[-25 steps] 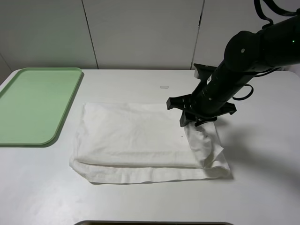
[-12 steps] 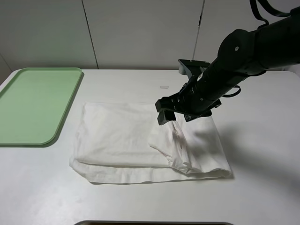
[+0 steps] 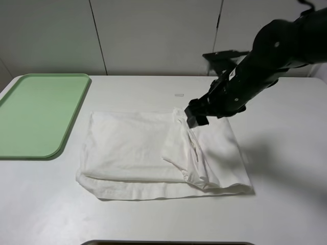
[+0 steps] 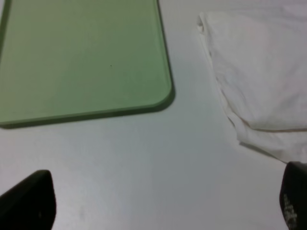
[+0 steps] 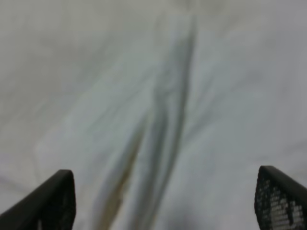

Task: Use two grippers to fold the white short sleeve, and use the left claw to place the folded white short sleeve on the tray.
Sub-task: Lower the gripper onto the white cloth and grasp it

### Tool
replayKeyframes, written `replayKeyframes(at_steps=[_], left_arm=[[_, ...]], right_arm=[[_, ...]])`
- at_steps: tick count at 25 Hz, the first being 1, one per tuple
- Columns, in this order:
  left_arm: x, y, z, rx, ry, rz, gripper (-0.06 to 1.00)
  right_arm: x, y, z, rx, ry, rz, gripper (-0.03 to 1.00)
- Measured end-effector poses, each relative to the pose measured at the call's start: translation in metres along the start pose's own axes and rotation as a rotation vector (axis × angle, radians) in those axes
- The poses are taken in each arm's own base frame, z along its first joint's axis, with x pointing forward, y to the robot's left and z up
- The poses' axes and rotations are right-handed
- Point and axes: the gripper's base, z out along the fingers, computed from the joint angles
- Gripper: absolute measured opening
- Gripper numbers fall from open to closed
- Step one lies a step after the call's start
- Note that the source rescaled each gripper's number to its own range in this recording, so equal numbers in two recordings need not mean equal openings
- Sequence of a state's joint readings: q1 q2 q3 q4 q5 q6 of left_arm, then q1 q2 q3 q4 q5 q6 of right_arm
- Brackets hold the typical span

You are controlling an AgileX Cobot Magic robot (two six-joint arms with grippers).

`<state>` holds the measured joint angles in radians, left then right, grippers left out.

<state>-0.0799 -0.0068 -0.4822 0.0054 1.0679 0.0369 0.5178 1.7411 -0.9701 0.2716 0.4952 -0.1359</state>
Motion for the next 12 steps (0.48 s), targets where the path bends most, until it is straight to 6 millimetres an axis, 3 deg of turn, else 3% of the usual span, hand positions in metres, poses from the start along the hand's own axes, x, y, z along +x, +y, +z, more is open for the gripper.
replayKeyframes(at_steps=[3, 7, 12], left_arm=[[0.000, 0.000, 0.000, 0.000, 0.000, 0.000, 0.92], [0.000, 0.000, 0.000, 0.000, 0.000, 0.000, 0.92], [0.000, 0.000, 0.000, 0.000, 0.000, 0.000, 0.92]], right_arm=[[-0.009, -0.019, -0.043, 0.097, -0.126, -0.075, 0.82], [-0.012, -0.028, -0.067, 0.142, -0.188, -0.068, 0.82], [0.004, -0.076, -0.152, 0.333, -0.342, 0.100, 0.82]])
